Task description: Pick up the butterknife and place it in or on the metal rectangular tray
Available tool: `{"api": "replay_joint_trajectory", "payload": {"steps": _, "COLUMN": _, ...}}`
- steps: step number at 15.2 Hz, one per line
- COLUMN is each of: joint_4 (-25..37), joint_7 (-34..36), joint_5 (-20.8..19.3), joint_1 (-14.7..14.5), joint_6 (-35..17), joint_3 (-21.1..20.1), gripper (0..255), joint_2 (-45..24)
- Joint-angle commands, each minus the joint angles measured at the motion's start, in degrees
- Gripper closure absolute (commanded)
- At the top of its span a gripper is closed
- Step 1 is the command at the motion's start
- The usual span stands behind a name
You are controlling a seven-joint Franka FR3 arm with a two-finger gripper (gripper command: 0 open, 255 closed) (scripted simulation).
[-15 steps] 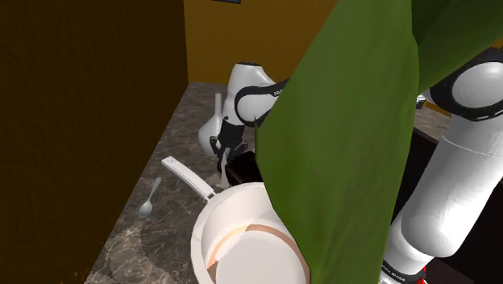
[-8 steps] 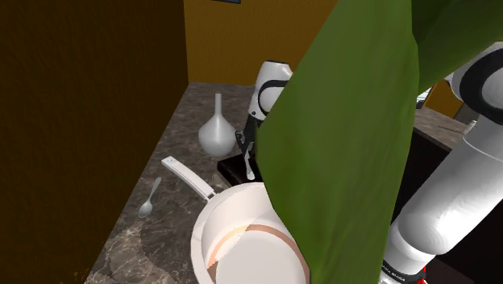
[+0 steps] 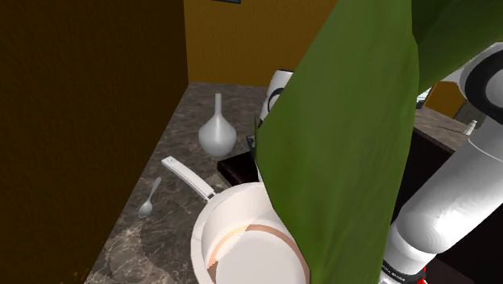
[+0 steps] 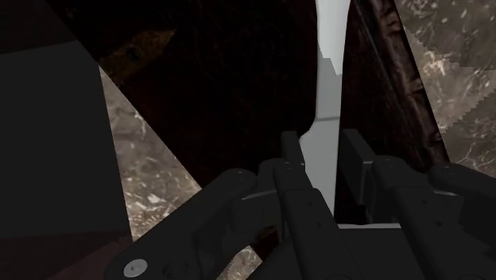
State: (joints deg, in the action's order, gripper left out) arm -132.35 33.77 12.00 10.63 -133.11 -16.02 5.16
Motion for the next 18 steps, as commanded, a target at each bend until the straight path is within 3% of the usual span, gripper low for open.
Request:
{"api": "replay_joint_trajectory", "payload": {"steps": 1, "joint_4": -0.4, "joint_7": 0.0, "joint_5": -0.1, "joint_1": 0.0, "joint_6": -1.5, "joint_3": -0.1, "gripper": 255, "joint_2": -1.1}}
{"api": "replay_joint_trajectory", "payload": {"steps": 10, "joint_4": -3.0, "joint_7": -0.4, "joint_5": -0.5, "joint_1": -0.2, "joint_6": -8.7, "joint_3": -0.4, "gripper": 255, "joint_2": -5.7}}
{"api": "replay_joint_trajectory", "payload": {"steps": 18, "joint_4": -3.0, "joint_7": -0.4, "joint_5": -0.5, "joint_1": -0.2, "joint_6": -8.7, "joint_3": -0.4, "gripper": 255, "joint_2": -5.7}}
